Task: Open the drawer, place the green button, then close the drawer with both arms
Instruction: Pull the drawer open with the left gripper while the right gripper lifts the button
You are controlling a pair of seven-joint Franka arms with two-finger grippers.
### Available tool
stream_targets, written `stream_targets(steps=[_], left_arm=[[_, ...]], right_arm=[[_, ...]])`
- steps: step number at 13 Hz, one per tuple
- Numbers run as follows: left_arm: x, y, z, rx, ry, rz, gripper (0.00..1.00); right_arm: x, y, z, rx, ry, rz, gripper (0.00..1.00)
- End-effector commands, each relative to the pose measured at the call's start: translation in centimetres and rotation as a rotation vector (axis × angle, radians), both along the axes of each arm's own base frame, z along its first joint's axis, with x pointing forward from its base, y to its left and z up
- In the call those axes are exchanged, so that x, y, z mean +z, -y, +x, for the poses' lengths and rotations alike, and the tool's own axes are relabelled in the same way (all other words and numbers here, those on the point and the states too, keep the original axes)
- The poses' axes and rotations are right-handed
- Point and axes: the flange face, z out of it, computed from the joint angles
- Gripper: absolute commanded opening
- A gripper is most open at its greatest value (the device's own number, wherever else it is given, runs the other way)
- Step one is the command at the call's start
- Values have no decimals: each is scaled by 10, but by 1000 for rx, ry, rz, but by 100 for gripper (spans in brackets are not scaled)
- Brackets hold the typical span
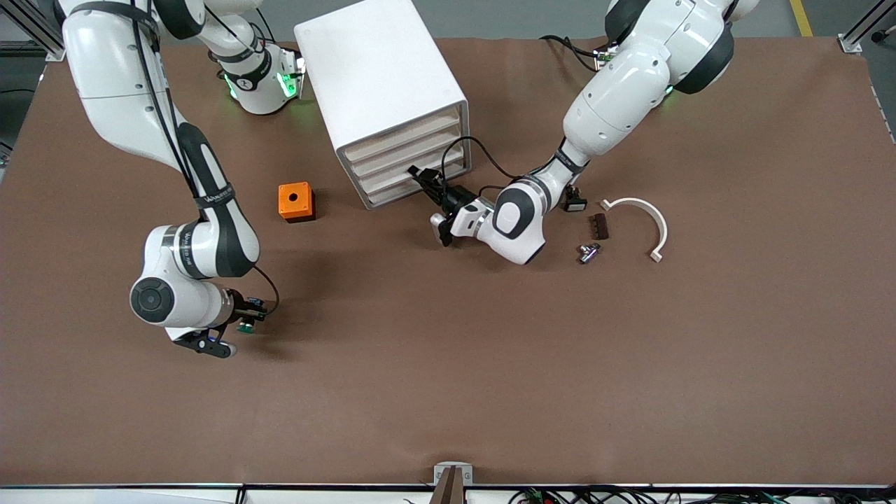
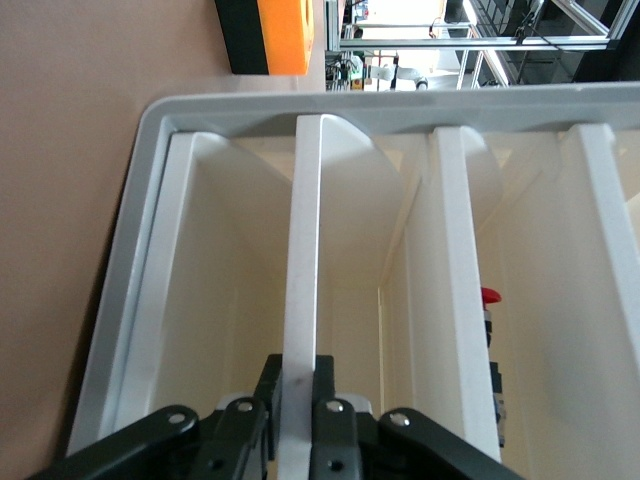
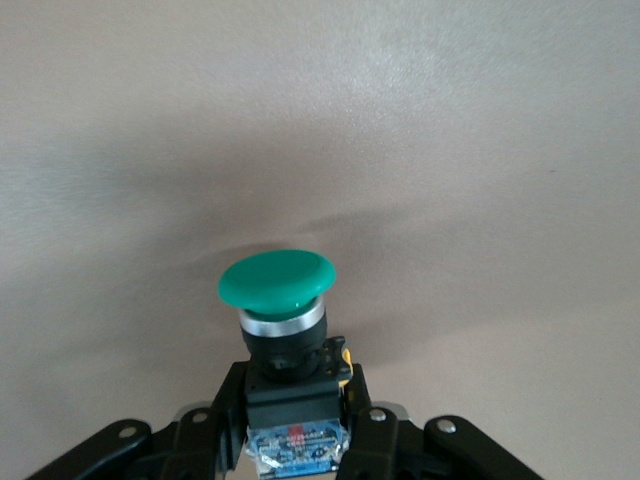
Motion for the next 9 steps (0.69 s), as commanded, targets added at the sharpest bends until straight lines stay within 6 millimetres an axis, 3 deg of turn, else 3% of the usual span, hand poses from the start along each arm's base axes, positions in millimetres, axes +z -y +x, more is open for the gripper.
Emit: stream_targets(steps=[1,5,9], left_arm=[[-5,-11,24,54,-9,6,13],[0,-36,62,100,10,51,13],[11,-59,97,143,25,67,14]], right_arm=[[43,-9,-6,-23,-16,9,18],[92,-45,-22,-98,-50,-27,18],[140,-102,-51,-199,-90,-77,18]])
